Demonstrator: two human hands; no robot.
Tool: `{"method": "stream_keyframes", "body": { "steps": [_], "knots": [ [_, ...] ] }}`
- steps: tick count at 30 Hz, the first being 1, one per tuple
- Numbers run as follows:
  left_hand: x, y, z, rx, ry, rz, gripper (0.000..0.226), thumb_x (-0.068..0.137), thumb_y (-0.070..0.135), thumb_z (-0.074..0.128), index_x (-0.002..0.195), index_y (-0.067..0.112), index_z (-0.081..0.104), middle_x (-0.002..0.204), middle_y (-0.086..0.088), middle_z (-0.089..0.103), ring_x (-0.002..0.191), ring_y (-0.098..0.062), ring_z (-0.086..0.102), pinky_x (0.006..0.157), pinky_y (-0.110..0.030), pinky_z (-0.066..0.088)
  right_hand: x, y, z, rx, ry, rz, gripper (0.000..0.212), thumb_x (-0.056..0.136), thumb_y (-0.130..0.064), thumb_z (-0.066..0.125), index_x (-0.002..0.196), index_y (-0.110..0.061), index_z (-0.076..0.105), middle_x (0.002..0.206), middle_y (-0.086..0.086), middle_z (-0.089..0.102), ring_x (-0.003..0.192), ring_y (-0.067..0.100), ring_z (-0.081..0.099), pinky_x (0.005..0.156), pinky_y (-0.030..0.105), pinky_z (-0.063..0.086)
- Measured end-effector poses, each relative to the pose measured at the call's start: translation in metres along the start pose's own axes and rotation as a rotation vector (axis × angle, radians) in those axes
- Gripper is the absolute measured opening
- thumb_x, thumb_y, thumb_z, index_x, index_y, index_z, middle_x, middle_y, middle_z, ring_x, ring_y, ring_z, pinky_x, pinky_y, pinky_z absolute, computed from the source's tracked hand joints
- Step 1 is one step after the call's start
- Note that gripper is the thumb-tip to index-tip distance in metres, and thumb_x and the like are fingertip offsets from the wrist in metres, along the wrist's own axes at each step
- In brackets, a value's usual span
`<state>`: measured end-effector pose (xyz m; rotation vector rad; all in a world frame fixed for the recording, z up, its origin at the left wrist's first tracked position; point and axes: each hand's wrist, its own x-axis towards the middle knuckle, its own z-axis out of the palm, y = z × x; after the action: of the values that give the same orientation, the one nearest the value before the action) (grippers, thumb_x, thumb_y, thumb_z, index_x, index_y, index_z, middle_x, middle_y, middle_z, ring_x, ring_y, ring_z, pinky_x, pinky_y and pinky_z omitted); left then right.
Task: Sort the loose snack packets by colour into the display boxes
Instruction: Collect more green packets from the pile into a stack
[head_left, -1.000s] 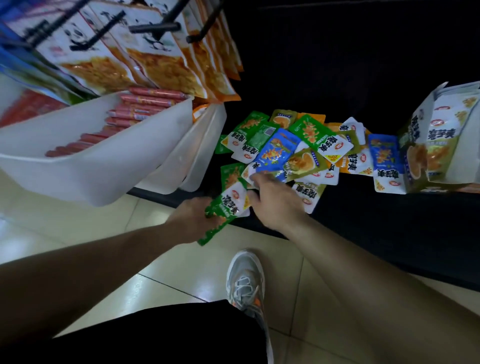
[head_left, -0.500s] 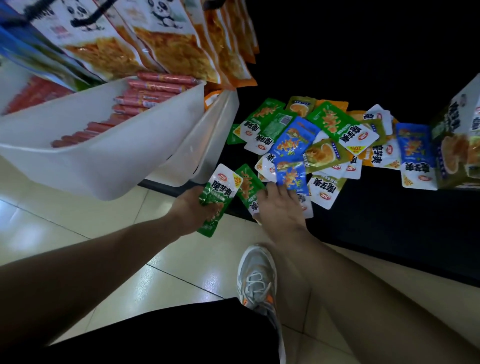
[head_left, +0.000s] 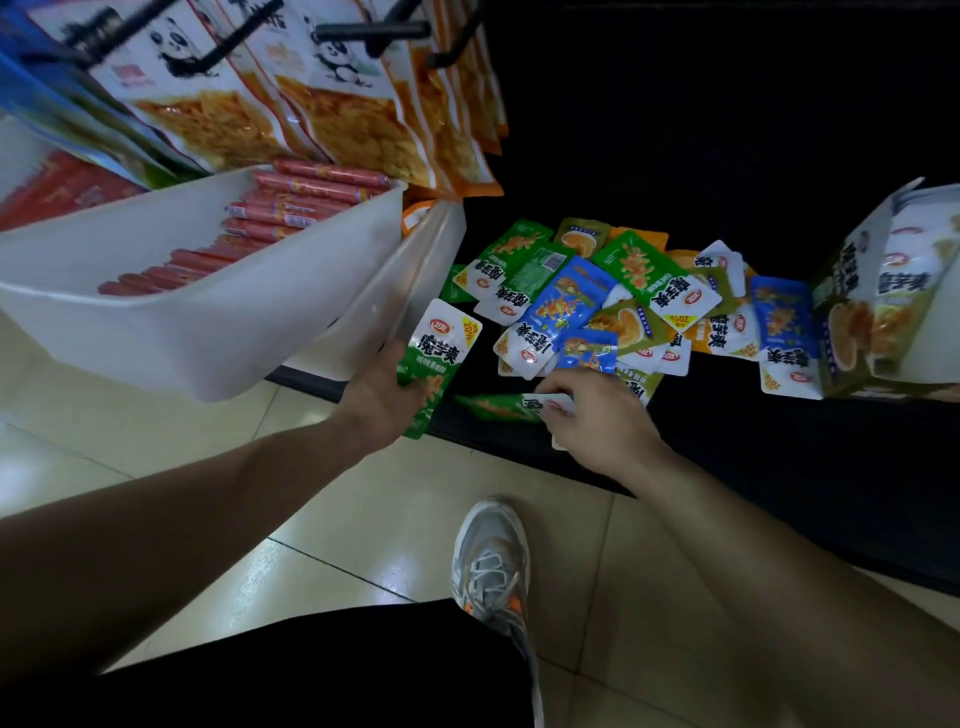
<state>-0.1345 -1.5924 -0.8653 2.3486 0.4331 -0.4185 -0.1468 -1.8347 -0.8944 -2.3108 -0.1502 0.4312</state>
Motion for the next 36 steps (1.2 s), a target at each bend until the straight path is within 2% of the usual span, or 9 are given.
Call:
{"method": "stream_keyframes", "body": {
  "steps": [4, 7, 10, 12, 17, 24, 29, 32, 36],
  "knots": [
    [-0.004, 0.027, 0.006, -0.093, -0.055, 0.050, 0.024, 0.094, 0.004, 0.059, 0.113, 0.018, 0.063, 0.103, -0.011, 0.069, 0.093, -0.029, 0.064, 0.082, -0.037, 0.057, -0.011, -0.006, -0.049, 0.093, -0.115, 0.043, 0.046, 0.098, -0.034, 0.063, 0.139, -0.015, 0.057, 0.147, 0.001, 0.052, 0.133, 0.020, 0.049, 0.100, 0.027, 0.041],
    [-0.018, 0.051, 0.019, -0.214, -0.186, 0.072, 0.017, 0.101, 0.002, 0.050, 0.111, 0.009, 0.062, 0.098, -0.006, 0.063, 0.088, -0.018, 0.058, 0.070, -0.019, 0.049, -0.002, -0.006, -0.055, 0.156, -0.076, 0.016, 0.052, 0.095, -0.039, 0.067, 0.140, -0.016, 0.057, 0.147, -0.002, 0.053, 0.119, 0.018, 0.060, 0.077, 0.022, 0.053],
    [-0.021, 0.060, 0.035, -0.217, -0.233, 0.090, 0.020, 0.103, 0.022, 0.051, 0.118, 0.015, 0.062, 0.114, 0.002, 0.063, 0.101, -0.010, 0.058, 0.086, -0.011, 0.044, 0.009, -0.009, -0.048, 0.276, 0.085, 0.057, 0.052, 0.090, -0.038, 0.073, 0.133, -0.011, 0.061, 0.137, 0.006, 0.061, 0.113, 0.022, 0.063, 0.094, 0.042, 0.054],
    [-0.022, 0.065, 0.042, -0.259, -0.252, 0.069, 0.030, 0.101, 0.031, 0.056, 0.125, 0.015, 0.060, 0.112, 0.002, 0.065, 0.094, -0.008, 0.060, 0.076, -0.006, 0.045, 0.015, -0.010, -0.044, 0.378, 0.152, 0.130, 0.060, 0.087, -0.038, 0.077, 0.136, -0.008, 0.058, 0.144, 0.009, 0.054, 0.116, 0.027, 0.062, 0.098, 0.049, 0.052],
    [-0.018, 0.069, 0.058, -0.110, -0.287, 0.137, 0.020, 0.091, 0.025, 0.070, 0.108, 0.026, 0.059, 0.093, 0.002, 0.069, 0.086, -0.015, 0.067, 0.074, -0.027, 0.054, 0.032, 0.014, -0.048, 0.273, 0.210, 0.093, 0.037, 0.083, -0.053, 0.075, 0.097, -0.021, 0.065, 0.097, 0.001, 0.066, 0.087, 0.018, 0.066, 0.071, 0.039, 0.055],
    [0.009, 0.072, 0.063, -0.039, -0.254, 0.106, 0.023, 0.092, 0.028, 0.068, 0.112, 0.027, 0.057, 0.095, 0.002, 0.068, 0.086, -0.012, 0.065, 0.072, -0.026, 0.050, 0.075, 0.097, -0.089, -0.443, 0.197, 0.236, 0.064, 0.095, -0.050, 0.056, 0.150, -0.020, 0.039, 0.155, 0.006, 0.037, 0.142, 0.034, 0.031, 0.109, 0.049, 0.037],
    [0.018, 0.068, 0.069, 0.026, -0.251, 0.087, 0.028, 0.091, 0.028, 0.069, 0.115, 0.021, 0.058, 0.101, -0.002, 0.069, 0.094, -0.020, 0.066, 0.084, -0.033, 0.054, 0.067, 0.113, -0.086, -0.396, 0.319, 0.234, 0.074, 0.076, -0.046, 0.082, 0.136, -0.019, 0.049, 0.138, 0.012, 0.046, 0.130, 0.036, 0.038, 0.101, 0.047, 0.039],
    [0.016, 0.066, 0.071, 0.061, -0.249, 0.098, 0.025, 0.092, 0.027, 0.067, 0.114, 0.021, 0.057, 0.096, 0.002, 0.068, 0.090, -0.015, 0.065, 0.072, -0.023, 0.050, 0.060, 0.113, -0.089, -0.239, 0.310, 0.246, 0.088, 0.068, -0.032, 0.092, 0.138, -0.015, 0.041, 0.133, 0.018, 0.043, 0.119, 0.039, 0.047, 0.094, 0.046, 0.042],
    [0.007, 0.066, 0.070, 0.032, -0.258, 0.106, 0.019, 0.091, 0.026, 0.068, 0.106, 0.026, 0.056, 0.093, 0.006, 0.066, 0.088, -0.012, 0.065, 0.065, -0.022, 0.045, 0.040, 0.113, -0.097, 0.042, 0.359, 0.208, 0.050, 0.081, -0.015, 0.082, 0.122, -0.012, 0.053, 0.117, 0.008, 0.059, 0.105, 0.027, 0.059, 0.085, 0.039, 0.050]
  ]
}}
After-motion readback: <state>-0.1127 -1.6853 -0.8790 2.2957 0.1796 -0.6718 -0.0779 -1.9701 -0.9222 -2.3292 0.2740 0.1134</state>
